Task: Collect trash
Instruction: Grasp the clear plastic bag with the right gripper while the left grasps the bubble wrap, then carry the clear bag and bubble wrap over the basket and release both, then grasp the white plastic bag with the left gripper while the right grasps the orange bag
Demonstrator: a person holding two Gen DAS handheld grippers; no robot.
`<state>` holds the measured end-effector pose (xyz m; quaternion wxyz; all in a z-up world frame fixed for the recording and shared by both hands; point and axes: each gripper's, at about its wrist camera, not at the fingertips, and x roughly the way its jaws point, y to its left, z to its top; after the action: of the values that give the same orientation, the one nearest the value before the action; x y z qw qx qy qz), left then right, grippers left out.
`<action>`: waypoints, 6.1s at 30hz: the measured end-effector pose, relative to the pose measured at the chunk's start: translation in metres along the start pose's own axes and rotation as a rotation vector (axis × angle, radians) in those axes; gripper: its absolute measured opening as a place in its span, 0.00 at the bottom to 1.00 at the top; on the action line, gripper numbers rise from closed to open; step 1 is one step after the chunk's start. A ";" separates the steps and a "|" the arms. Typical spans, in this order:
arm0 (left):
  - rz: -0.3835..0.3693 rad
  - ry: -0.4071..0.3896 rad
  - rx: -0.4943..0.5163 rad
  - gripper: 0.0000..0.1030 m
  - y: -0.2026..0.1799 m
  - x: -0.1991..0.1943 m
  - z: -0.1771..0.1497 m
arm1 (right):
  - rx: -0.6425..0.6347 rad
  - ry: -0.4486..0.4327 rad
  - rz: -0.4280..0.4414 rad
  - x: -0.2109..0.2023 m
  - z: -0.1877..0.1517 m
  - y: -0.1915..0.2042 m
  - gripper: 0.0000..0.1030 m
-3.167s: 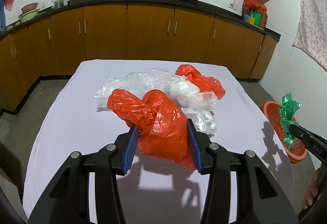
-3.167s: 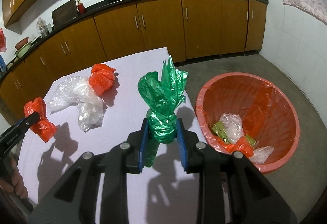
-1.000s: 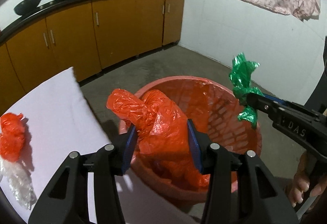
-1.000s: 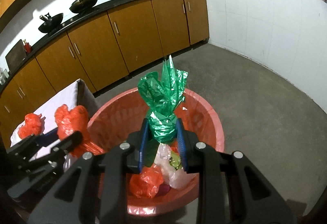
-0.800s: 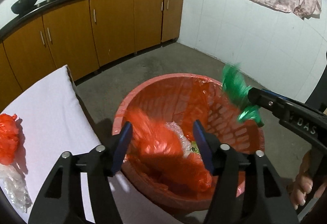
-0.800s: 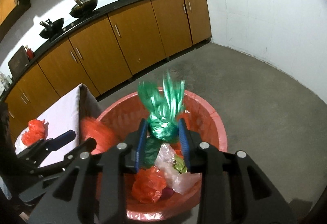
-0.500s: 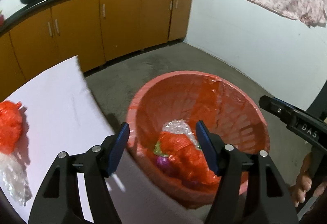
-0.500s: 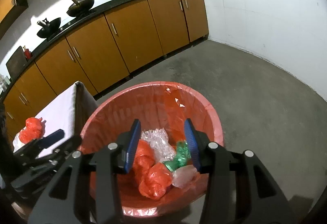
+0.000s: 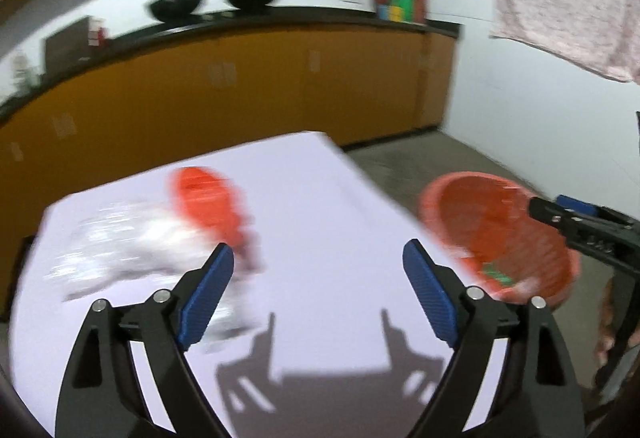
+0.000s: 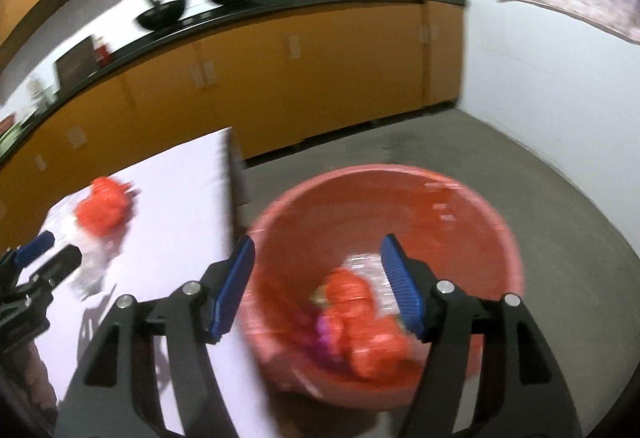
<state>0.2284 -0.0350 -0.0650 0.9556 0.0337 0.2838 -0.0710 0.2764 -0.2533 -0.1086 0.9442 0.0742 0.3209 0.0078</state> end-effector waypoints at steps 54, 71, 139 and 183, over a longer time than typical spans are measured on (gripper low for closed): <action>0.314 0.147 -0.239 0.97 0.223 0.053 -0.024 | -0.253 0.203 0.255 0.057 -0.044 0.196 0.28; 0.214 0.212 -0.342 0.14 0.238 0.052 -0.042 | -0.230 0.186 0.243 0.052 -0.042 0.185 0.28; -0.301 0.048 0.037 0.13 -0.084 0.026 0.038 | 0.143 -0.052 -0.142 -0.051 0.019 -0.075 0.28; 0.033 -0.027 -0.050 0.78 0.004 0.014 0.015 | 0.128 -0.001 -0.050 -0.003 0.015 -0.046 0.55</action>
<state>0.2488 -0.0341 -0.0599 0.9610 0.0136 0.2720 -0.0484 0.2813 -0.3007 -0.1020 0.9376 0.1266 0.3218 -0.0366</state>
